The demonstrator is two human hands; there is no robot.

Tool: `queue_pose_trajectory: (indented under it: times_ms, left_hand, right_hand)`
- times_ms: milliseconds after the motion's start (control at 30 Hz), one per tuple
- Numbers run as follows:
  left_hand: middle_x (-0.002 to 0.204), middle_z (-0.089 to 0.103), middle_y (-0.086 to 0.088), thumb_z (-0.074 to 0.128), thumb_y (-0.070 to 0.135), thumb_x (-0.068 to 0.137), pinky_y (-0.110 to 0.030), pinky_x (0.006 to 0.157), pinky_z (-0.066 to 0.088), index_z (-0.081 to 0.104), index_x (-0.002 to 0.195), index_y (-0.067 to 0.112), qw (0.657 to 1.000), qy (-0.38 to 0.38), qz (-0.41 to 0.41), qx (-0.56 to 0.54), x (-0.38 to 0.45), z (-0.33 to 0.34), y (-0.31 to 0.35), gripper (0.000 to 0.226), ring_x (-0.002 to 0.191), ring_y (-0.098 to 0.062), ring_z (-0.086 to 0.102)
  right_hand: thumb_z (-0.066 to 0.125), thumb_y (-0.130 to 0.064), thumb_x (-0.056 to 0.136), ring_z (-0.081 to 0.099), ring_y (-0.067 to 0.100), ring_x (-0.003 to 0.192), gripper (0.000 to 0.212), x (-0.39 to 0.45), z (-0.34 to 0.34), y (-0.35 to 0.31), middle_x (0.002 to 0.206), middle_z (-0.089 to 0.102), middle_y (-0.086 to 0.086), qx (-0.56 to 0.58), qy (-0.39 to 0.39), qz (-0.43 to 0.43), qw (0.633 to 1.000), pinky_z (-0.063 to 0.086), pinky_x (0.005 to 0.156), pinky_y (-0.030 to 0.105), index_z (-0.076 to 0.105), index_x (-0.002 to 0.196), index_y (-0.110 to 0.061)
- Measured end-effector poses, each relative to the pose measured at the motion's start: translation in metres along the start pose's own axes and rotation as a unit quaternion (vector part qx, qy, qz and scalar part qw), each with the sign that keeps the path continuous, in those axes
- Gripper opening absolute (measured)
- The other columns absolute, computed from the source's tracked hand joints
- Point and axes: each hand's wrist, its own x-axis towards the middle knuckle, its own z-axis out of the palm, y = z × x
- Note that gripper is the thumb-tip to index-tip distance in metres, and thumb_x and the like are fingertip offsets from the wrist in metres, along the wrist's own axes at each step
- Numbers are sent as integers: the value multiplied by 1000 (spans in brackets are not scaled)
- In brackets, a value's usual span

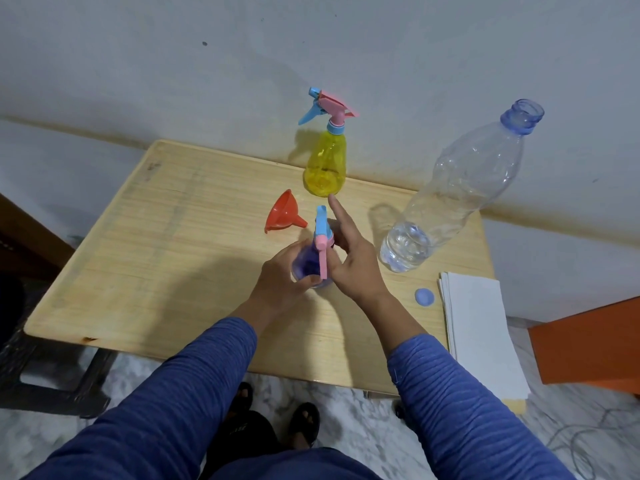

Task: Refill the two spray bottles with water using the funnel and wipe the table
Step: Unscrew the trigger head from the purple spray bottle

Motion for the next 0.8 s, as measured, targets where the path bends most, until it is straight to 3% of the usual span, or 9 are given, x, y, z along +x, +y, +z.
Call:
queue_pose_trajectory:
  times_ms: [100, 200, 333, 400, 467, 533, 667, 800]
  left_hand:
    - [103, 60, 9, 75, 15, 73, 2, 72, 36, 57, 120, 15, 1000, 2, -11, -2, 0, 0, 3, 50, 91, -6, 54]
    - [114, 61, 6, 73, 24, 72, -6, 79, 39, 53, 126, 17, 1000, -9, -3, -14, 0, -2, 3, 59, 100, -9, 56]
    - [121, 61, 0, 69, 38, 71, -10, 80, 42, 50, 129, 16, 1000, -23, 10, -3, 2, -2, 3, 65, 105, -13, 57]
    - [117, 61, 5, 64, 49, 69, -11, 80, 43, 51, 127, 18, 1000, -24, 7, -12, 2, -2, 4, 67, 102, -11, 57]
    - [111, 59, 10, 60, 55, 67, -12, 78, 44, 52, 125, 20, 1000, -24, 0, -18, 1, -2, 2, 69, 97, -9, 57]
    - [118, 58, 10, 63, 51, 67, -18, 84, 45, 50, 129, 19, 1000, -21, -15, -13, 1, -1, -1, 72, 102, -10, 56]
    - [125, 57, 4, 68, 36, 69, -22, 92, 44, 47, 134, 18, 999, -24, -27, -27, 1, 0, -1, 71, 109, -11, 55]
    - [123, 54, 10, 69, 33, 67, -19, 94, 43, 48, 133, 17, 998, -19, -38, -46, -1, 0, 3, 71, 111, -10, 54]
  right_hand:
    - [65, -10, 79, 53, 6, 97, 68, 3, 0, 3, 110, 54, 2, -18, 25, 4, 1000, 49, 86, 24, 40, 138, -33]
    - [54, -20, 77, 53, 6, 95, 58, 4, -1, 2, 104, 54, -3, -20, 13, -15, 1000, 49, 87, 26, 47, 133, -30]
    - [52, -16, 83, 49, 10, 124, 58, 2, -5, 0, 136, 52, -4, 21, -29, 3, 999, 47, 99, 25, 41, 138, -29]
    - [53, -13, 84, 51, 13, 125, 59, 5, -7, -1, 138, 52, -1, 18, -16, 0, 1000, 48, 100, 28, 39, 139, -31]
    - [59, -12, 87, 54, 13, 120, 60, 14, -8, -8, 133, 55, 1, 2, 18, -13, 1000, 47, 101, 31, 38, 141, -28]
    - [65, -14, 86, 56, 7, 108, 63, 28, -10, -17, 118, 57, -2, -15, 54, -38, 998, 48, 97, 24, 37, 142, -23]
    - [67, -22, 84, 47, 4, 86, 69, 60, -15, -39, 93, 44, -24, -65, 95, -117, 986, 42, 81, 14, 33, 143, -17]
    - [65, -24, 85, 47, 13, 86, 66, 85, -24, -57, 88, 45, -13, -95, 109, -130, 981, 39, 78, 14, 36, 143, -16]
